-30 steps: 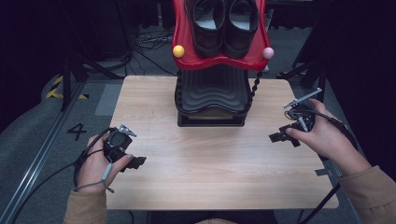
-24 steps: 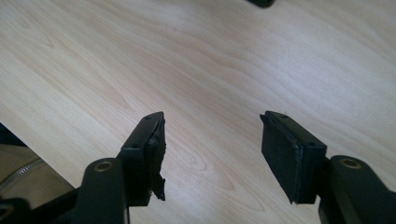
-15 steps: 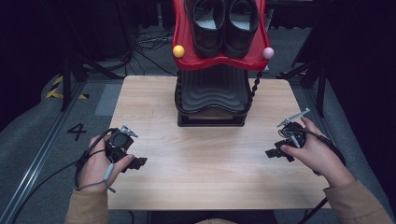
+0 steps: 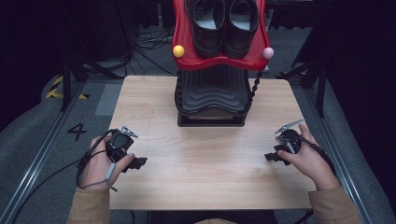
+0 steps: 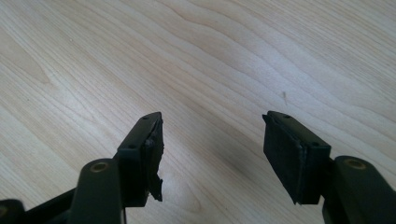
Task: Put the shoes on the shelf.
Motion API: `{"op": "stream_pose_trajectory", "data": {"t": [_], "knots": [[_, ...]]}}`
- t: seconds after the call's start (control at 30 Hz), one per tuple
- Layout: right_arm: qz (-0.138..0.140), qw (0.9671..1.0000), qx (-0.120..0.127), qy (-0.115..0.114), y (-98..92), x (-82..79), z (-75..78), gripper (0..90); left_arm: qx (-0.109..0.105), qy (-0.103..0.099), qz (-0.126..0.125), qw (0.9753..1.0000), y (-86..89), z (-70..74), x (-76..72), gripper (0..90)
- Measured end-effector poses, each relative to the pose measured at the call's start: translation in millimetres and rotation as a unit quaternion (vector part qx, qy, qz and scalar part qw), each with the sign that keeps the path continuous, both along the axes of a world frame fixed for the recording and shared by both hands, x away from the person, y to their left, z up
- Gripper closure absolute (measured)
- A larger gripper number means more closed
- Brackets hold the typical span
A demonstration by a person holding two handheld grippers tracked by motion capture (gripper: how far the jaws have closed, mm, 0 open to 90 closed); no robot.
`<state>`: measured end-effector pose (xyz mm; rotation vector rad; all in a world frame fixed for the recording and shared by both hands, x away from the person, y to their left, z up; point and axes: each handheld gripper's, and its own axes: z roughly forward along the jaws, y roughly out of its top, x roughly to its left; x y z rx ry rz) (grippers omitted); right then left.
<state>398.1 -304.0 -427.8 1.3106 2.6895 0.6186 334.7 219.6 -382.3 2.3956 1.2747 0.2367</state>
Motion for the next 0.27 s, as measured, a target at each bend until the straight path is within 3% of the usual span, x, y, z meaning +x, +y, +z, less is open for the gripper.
{"op": "stream_pose_trajectory", "data": {"t": [0.13,0.27], "knots": [[-0.003,0.9998,0.008,-0.016,0.0,0.2,-5.3,36.2,-0.001,-0.010,0.002,0.9999,-0.5,-3.7,0.6,19.9],[-0.011,0.9996,0.022,-0.016,-4.0,0.2,-10.8,36.3,0.000,-0.011,0.007,0.9999,0.7,-7.1,1.8,20.0]]}}
